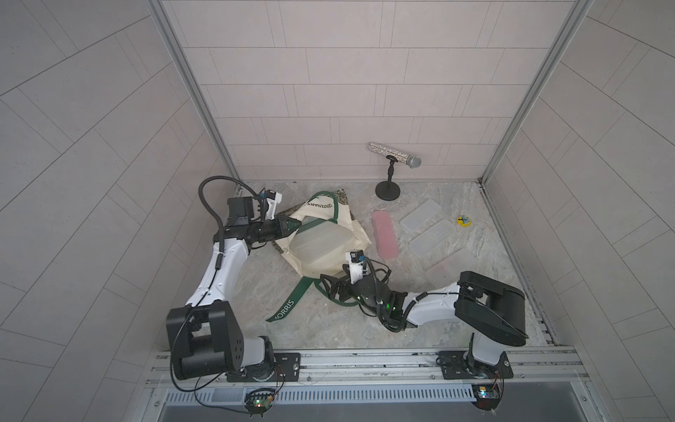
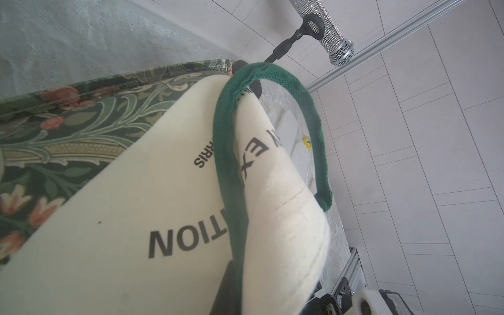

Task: Take out the pencil case from the canvas bag
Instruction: Place the pencil case at the center of the board, then pick up the pencil case from the canvas bag.

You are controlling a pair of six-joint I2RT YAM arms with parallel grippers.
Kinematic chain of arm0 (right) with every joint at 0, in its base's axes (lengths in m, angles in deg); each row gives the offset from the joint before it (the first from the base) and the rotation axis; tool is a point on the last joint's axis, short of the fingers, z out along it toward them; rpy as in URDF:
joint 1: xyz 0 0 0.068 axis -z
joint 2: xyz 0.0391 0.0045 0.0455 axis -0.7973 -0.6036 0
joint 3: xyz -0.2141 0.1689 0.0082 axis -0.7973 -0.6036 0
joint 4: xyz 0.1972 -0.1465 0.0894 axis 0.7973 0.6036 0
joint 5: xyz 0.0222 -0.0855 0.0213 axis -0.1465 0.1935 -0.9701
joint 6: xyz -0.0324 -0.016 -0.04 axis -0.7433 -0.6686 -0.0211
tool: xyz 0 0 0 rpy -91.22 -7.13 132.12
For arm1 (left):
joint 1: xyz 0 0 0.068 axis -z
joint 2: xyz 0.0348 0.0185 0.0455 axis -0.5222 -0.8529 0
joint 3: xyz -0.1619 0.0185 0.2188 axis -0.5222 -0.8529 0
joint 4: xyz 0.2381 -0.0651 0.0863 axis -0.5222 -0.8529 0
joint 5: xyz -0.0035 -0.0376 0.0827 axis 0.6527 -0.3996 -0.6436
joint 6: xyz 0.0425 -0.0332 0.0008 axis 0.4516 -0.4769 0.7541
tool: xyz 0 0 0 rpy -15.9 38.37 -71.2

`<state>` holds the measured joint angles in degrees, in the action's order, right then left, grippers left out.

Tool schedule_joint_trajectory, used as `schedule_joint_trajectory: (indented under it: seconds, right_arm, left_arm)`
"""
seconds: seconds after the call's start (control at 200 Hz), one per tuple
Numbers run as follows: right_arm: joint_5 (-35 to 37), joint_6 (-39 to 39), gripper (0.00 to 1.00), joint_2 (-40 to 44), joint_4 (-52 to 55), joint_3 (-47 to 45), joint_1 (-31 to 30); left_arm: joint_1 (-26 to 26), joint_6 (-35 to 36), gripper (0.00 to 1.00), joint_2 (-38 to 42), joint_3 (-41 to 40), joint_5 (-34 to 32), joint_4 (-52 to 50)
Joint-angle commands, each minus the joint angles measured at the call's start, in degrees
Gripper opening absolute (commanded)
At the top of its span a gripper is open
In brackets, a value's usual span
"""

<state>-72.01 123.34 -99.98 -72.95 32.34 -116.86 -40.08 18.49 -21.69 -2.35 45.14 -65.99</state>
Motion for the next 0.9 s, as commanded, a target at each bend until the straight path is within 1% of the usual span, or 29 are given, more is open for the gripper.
schedule_joint_trajectory:
  seconds: [0.0, 0.285, 0.42, 0.56, 0.645, 0.896]
  right_arm:
    - [2.3, 4.2, 0.99, -2.2, -3.4, 1.6, -0.3]
    - [5.0, 9.4, 0.97, -9.1, -2.8, 5.9, -0.1]
    - [6.3, 13.5, 0.96, -11.5, -3.3, 7.1, 0.9]
    - [6.2, 16.3, 0.95, -13.2, -1.6, 9.7, 1.9]
    - [7.0, 19.2, 0.95, -14.1, 1.7, 11.9, 2.4]
    - [6.4, 26.8, 0.94, -17.7, 5.6, 17.2, 3.4]
  left_arm:
    - [-0.4, -0.1, 0.0, 2.0, 0.1, 3.3, 2.7]
    - [-0.5, 0.0, 0.0, 2.0, 0.2, 3.9, 2.7]
    - [-0.6, -0.1, 0.0, 2.0, 0.1, 4.2, 2.7]
    - [-0.6, -0.1, 0.0, 2.0, 0.1, 4.3, 2.8]
    - [-0.7, -0.1, 0.0, 2.0, 0.1, 4.6, 2.9]
    - [-0.6, -0.2, 0.0, 2.1, 0.1, 5.1, 3.0]
